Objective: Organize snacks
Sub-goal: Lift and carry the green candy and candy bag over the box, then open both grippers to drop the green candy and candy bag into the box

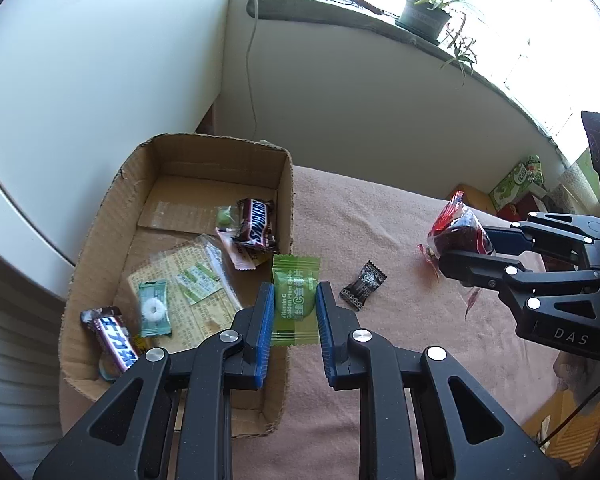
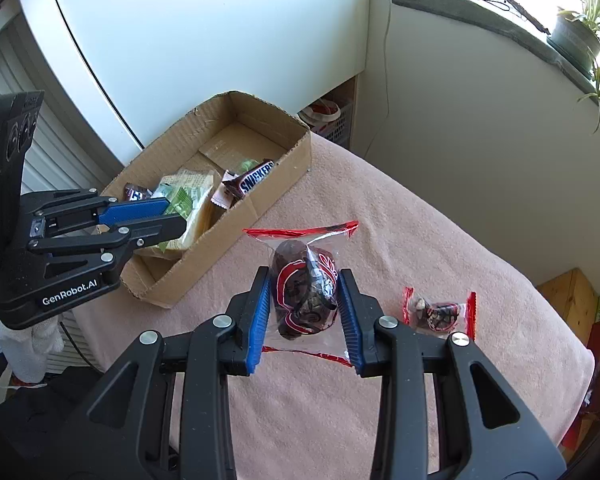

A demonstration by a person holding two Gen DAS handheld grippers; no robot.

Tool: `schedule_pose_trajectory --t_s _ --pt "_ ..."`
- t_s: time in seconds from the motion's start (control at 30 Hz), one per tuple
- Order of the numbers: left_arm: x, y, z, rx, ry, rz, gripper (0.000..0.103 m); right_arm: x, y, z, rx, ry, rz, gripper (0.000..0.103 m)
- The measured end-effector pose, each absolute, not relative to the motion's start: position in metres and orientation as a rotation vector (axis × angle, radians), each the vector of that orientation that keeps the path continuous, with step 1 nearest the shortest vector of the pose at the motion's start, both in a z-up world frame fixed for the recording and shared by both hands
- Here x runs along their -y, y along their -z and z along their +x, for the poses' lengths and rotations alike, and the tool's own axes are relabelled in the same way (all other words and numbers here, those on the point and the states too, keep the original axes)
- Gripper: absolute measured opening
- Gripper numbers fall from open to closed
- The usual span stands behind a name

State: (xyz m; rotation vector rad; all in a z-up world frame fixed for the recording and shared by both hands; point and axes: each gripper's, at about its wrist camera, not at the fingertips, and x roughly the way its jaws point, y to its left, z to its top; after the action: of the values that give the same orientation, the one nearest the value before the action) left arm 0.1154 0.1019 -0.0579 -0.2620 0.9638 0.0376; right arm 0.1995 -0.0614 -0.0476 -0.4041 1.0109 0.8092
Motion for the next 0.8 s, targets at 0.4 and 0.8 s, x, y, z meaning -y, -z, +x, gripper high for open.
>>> schedule_pose_trajectory --t_s 0.4,0.8 --pt "-0.143 0.070 0.092 -0.978 -0.130 -0.334 0.019 -0.019 0.045 0.205 -0.998 -0.924 -0.442 0.034" --pt "-0.156 0.069 0.083 -0.971 -0.167 -0.358 0.019 -0.067 0.063 0.199 -1.041 -0.977 -0.485 0.034"
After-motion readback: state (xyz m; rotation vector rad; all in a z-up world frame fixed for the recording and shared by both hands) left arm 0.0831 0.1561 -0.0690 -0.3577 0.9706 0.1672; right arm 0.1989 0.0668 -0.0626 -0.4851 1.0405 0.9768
